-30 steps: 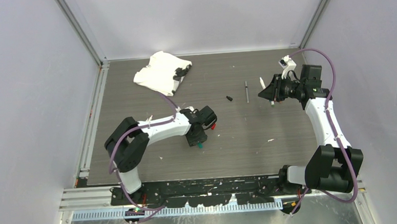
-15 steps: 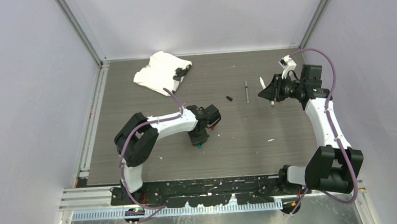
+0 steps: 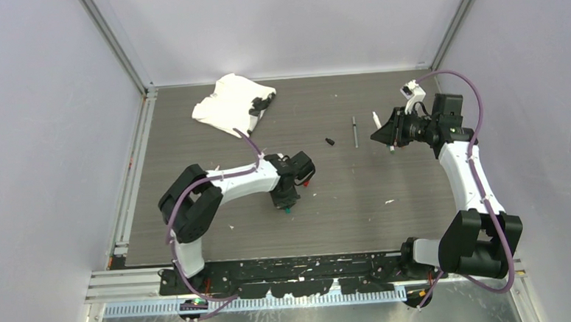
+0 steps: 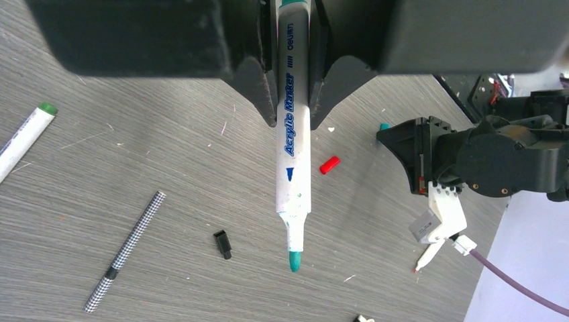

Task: Insert the pens into the pen caps
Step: Insert the pen cap onto the pen.

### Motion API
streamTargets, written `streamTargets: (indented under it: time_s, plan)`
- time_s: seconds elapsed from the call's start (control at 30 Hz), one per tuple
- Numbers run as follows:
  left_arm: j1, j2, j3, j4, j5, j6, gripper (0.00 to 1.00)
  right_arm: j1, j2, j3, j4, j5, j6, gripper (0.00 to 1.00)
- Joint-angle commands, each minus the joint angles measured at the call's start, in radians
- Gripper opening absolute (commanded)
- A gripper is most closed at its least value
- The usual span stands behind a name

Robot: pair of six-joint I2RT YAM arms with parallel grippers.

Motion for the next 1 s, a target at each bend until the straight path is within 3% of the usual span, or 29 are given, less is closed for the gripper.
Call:
streamTargets:
  time_s: [0.0,0.33,0.53,0.83,0.97]
  plan:
    - [-0.005,-0.064,-0.056,0.128,-0.037,0.061,0.01,-0.003,-0.05,-0.02,0.047,-0.068,0.008,0.01]
    - [0.028,-0.356,-0.295,0.559,0.035,0.174,0.01,0.026,-0.142,-0.168,0.268,-0.257,0.028,0.01]
    - [0.094,-0.531,-0.518,0.913,0.1,0.162,0.01,0.158,-0.155,-0.244,0.355,-0.272,0.043,0.01]
    - [0.156,-0.718,-0.753,1.363,0.104,0.12,0.01,0.37,-0.116,-0.412,0.797,-0.262,0.31,0.01]
    - [0.156,-0.746,-0.831,1.571,0.076,0.11,0.01,0.422,-0.087,-0.421,0.824,-0.264,0.31,0.01]
